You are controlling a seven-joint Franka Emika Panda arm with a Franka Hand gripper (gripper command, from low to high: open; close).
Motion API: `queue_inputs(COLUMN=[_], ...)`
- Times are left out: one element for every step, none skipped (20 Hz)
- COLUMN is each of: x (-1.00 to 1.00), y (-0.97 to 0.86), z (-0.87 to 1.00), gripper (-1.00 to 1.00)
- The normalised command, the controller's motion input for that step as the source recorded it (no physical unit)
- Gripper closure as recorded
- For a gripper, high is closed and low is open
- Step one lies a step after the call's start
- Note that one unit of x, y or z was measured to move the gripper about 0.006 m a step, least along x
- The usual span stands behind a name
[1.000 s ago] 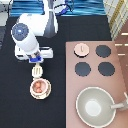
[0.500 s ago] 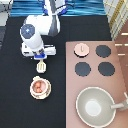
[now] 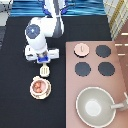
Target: Take the lid off the pot, put the pot on the plate, and use the tool to push the pot to the front of the table.
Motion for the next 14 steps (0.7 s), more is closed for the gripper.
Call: queue_inputs(x=[1.00,1.00,1.00,1.00,1.00,1.00,1.00,1.00,1.00,1.00,1.00,1.00,1.00,1.00], y=[0.00,0.00,0.00,0.00,0.00,0.00,0.00,0.00,0.00,0.00,0.00,0.00,0.00,0.00], z=[0.09,0.11,0.13,0.15,0.18,0.22,0.25,0.26,0.27,0.29,0.29,0.30,0.31,0.32], gripper=[1.00,1.00,1.00,1.00,1.00,1.00,1.00,1.00,1.00,1.00,1.00,1.00,1.00,1.00])
